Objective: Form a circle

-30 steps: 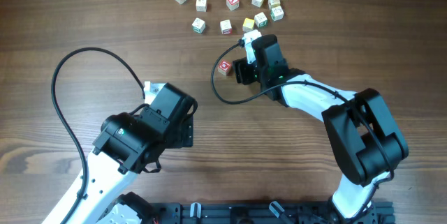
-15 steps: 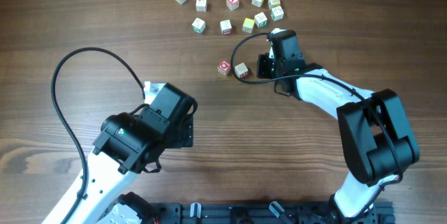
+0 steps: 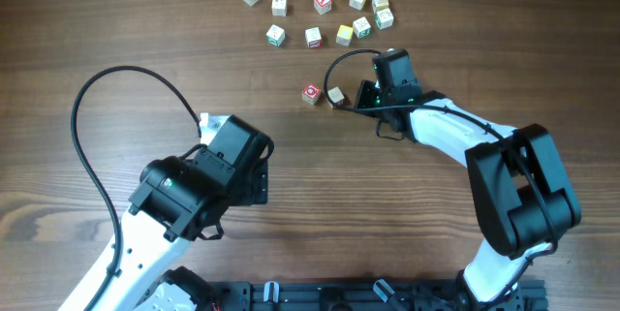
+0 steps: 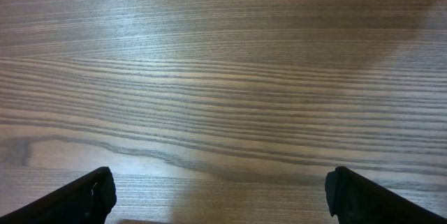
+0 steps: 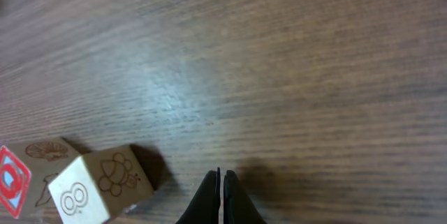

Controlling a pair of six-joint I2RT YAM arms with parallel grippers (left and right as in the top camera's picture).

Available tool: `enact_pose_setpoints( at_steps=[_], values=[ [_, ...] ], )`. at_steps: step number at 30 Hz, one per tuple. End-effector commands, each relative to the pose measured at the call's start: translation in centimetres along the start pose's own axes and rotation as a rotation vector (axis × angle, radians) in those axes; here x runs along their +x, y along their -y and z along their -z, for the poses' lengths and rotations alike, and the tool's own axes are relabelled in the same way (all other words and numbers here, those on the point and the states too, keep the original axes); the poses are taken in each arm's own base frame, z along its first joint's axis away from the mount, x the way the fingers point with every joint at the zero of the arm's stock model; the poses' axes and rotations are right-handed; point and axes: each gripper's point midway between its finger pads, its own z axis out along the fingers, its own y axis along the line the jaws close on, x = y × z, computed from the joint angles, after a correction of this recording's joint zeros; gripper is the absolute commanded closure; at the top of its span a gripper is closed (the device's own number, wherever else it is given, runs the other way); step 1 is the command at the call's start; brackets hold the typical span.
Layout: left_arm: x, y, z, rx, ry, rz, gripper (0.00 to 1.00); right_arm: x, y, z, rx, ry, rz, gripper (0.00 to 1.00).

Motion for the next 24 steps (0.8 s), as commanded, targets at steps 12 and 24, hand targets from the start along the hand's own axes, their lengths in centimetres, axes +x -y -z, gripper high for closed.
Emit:
enact_pose_setpoints(
  at_steps=[12, 24],
  values=[
    [-0.1, -0.3, 0.0, -0.011, 0.008, 0.007, 0.00, 0.6, -0.3, 0.3, -0.008, -0.007, -0.056, 0.96],
    [-0.1, -0.3, 0.0, -0.011, 0.009, 0.007, 0.00, 1.2, -2.2, 0.3, -0.088, -0.033, -0.049, 0.96]
  ],
)
